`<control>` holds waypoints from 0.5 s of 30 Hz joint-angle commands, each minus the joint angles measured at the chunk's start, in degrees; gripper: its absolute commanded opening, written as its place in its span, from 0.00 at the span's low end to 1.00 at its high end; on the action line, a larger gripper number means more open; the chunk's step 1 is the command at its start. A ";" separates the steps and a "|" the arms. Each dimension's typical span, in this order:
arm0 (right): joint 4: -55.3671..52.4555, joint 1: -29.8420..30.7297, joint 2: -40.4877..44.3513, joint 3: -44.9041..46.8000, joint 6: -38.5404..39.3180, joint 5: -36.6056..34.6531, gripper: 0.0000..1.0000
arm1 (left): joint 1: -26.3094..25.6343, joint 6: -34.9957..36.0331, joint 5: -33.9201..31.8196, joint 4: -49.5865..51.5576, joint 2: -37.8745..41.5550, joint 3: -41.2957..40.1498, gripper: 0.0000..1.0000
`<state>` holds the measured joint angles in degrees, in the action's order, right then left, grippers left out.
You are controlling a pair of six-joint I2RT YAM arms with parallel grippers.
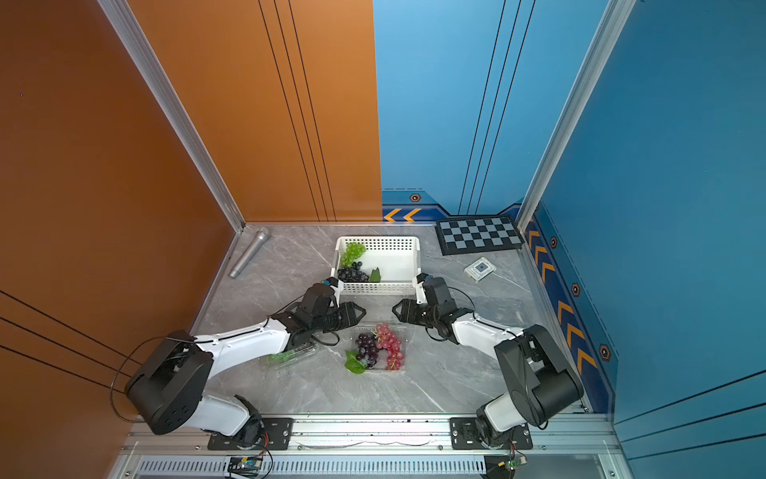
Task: Pack grapes into containers
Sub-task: Close the packing box at the center of the board.
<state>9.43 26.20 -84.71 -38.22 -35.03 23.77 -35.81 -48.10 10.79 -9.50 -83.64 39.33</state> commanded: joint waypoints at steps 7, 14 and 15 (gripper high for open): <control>-2.75 1.56 3.87 1.64 -0.48 -1.60 0.57 | -1.08 -1.82 1.08 -0.87 1.89 -2.22 0.54; -3.34 1.82 4.76 1.72 0.51 -2.94 0.57 | -1.21 -1.65 0.66 -0.79 2.51 -1.79 0.54; -3.60 1.71 4.77 1.42 0.80 -2.89 0.57 | -1.12 -1.56 0.65 -0.70 2.42 -1.40 0.54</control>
<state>7.88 27.77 -81.32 -37.15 -34.92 22.26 -36.77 -49.41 10.87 -9.67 -82.19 37.58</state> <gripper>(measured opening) 0.570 0.538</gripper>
